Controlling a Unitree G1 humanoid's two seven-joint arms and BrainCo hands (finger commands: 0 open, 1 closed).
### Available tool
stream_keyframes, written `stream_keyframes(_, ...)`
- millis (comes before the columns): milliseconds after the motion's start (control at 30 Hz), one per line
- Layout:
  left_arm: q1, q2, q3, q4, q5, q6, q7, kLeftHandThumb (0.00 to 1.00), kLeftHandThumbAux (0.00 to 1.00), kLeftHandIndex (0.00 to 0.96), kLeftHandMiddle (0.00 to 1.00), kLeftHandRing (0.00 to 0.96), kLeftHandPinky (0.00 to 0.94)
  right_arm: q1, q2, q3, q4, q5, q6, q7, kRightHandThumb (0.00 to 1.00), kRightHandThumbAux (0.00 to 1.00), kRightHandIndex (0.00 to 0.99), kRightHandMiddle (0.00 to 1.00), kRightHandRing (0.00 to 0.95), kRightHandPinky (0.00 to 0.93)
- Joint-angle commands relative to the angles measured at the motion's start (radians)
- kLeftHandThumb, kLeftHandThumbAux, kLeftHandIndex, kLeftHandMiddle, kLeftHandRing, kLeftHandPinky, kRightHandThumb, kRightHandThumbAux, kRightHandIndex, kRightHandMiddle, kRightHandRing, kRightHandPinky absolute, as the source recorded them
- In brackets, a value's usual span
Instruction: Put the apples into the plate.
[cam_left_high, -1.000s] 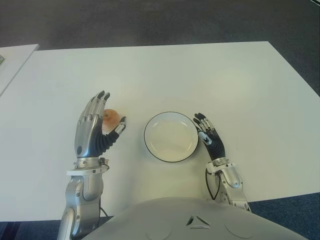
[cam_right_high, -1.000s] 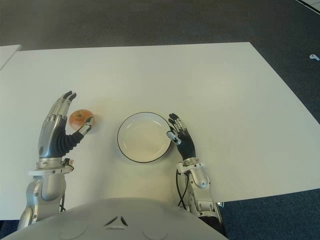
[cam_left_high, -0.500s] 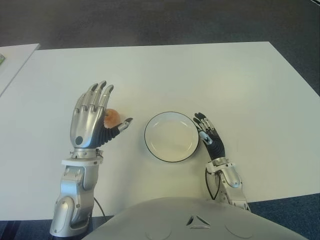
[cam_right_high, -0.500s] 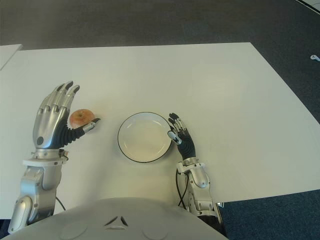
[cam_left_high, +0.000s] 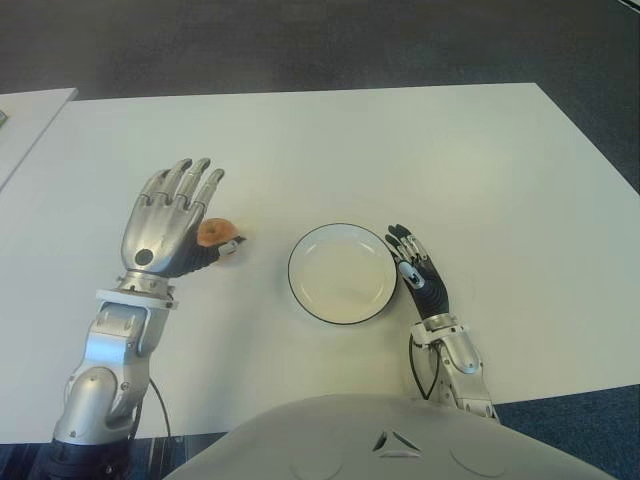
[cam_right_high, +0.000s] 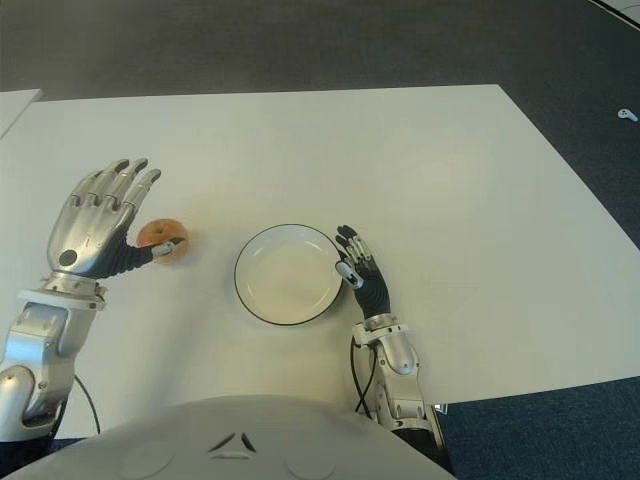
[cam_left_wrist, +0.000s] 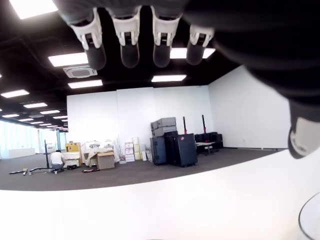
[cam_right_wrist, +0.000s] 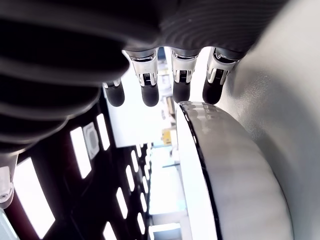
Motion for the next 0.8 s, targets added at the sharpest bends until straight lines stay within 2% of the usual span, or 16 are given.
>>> stream_keyframes(33, -0.014, 0.031, 0.002, 0.018, -0.005, -0.007, -0.044, 0.255, 0.427, 0.046, 0.0, 0.0, 0.003, 0.03, -0.001, -0.004, 0.069, -0.002, 0.039, 0.001, 0.088, 0.457, 0.0, 0.0, 0.0, 0.0)
stream_keyframes(300, -0.041, 0.057, 0.008, 0.03, -0.015, 0.01, -0.125, 0.289, 0.431, 0.046, 0.0, 0.0, 0.006, 0.029, -0.004, -0.008, 0.073, 0.003, 0.048, 0.006, 0.095, 0.466, 0.0, 0.0, 0.0, 0.0)
stream_keyframes(800, -0.091, 0.133, 0.004, 0.204, -0.092, -0.029, -0.097, 0.322, 0.396, 0.045, 0.0, 0.0, 0.016, 0.039, -0.002, -0.014, 0.066, -0.008, 0.044, -0.001, 0.086, 0.452, 0.0, 0.0, 0.0, 0.0)
